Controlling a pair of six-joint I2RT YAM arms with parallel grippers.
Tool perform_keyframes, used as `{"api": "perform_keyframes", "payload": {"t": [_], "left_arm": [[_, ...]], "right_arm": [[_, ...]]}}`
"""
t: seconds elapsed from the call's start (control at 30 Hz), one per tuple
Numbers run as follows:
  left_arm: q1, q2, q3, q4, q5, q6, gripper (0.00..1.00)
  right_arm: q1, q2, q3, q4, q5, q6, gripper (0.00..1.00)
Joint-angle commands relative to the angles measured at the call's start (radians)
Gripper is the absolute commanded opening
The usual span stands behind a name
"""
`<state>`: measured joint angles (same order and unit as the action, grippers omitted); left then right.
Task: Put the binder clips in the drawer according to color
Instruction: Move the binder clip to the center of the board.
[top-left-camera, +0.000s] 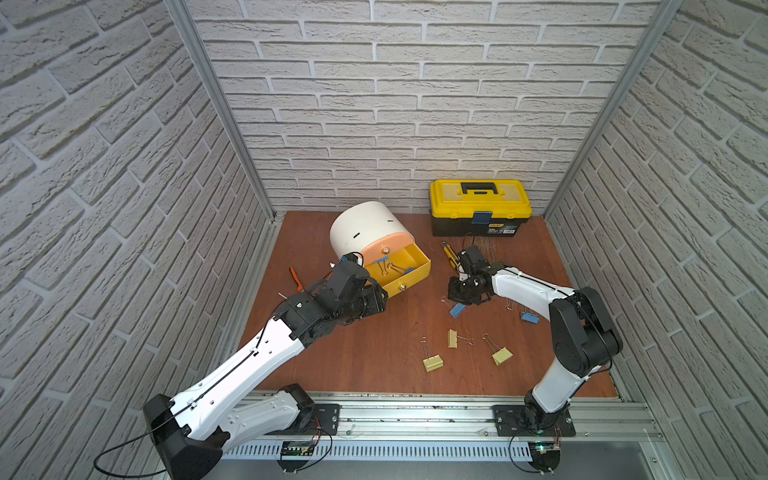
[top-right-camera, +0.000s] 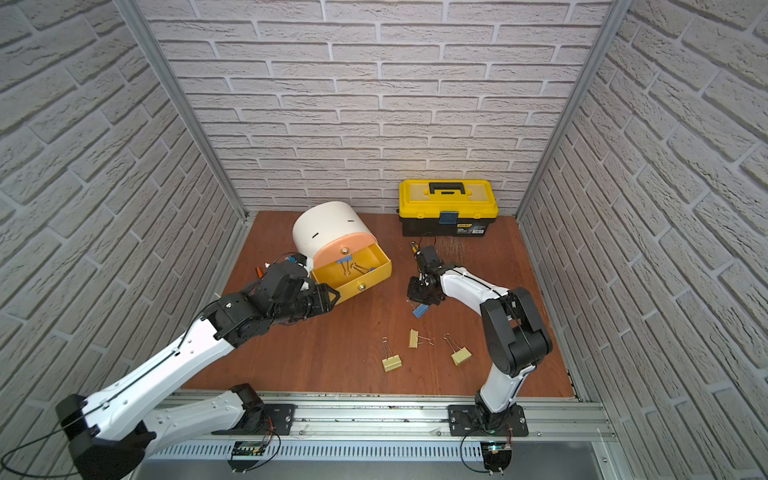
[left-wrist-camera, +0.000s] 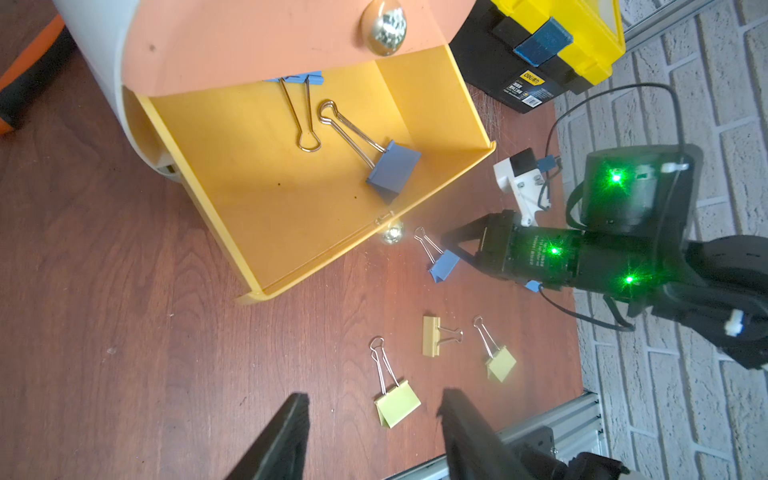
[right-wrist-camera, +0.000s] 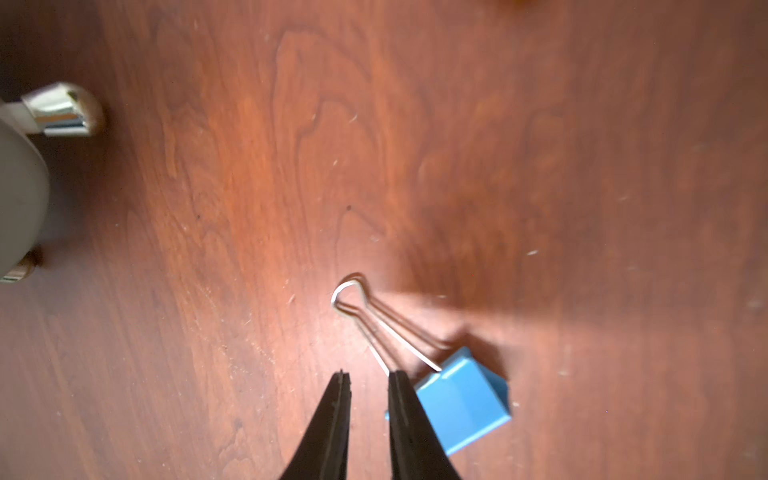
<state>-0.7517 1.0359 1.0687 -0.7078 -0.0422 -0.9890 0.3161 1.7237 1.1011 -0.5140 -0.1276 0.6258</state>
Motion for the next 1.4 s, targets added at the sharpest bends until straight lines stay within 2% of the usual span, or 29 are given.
{"api": "perform_keyframes", "payload": {"t": [0.0, 0.17, 0.23, 0.33, 0.5, 0.8, 1.37], "left_arm": [[0.010, -0.017, 0.009, -0.007, 0.010, 0.015, 0.56], [0.014, -0.013, 0.012, -0.008, 0.019, 0.019, 0.56], [0.015, -0.011, 0.014, -0.008, 0.021, 0.021, 0.56], [0.016, -0.010, 0.014, -0.007, 0.026, 0.022, 0.56], [0.017, -0.010, 0.013, -0.006, 0.025, 0.023, 0.56], [0.018, -0.009, -0.002, 0.007, 0.030, 0.015, 0.56], [0.017, 0.013, -0.006, 0.038, 0.039, 0.009, 0.56]], "right_arm": [[-0.033, -0.033, 0.014, -0.019, 0.025, -0.035, 0.22], [-0.054, -0.008, 0.022, -0.021, 0.021, -0.043, 0.24], [-0.055, 0.004, 0.022, -0.016, 0.018, -0.044, 0.36], [-0.055, 0.016, 0.020, -0.010, 0.016, -0.044, 0.44], [-0.057, 0.029, 0.014, -0.009, 0.015, -0.053, 0.53], [-0.055, 0.060, -0.013, 0.017, -0.066, -0.076, 0.58], [-0.038, -0.010, -0.099, 0.004, -0.087, -0.114, 0.59]]}}
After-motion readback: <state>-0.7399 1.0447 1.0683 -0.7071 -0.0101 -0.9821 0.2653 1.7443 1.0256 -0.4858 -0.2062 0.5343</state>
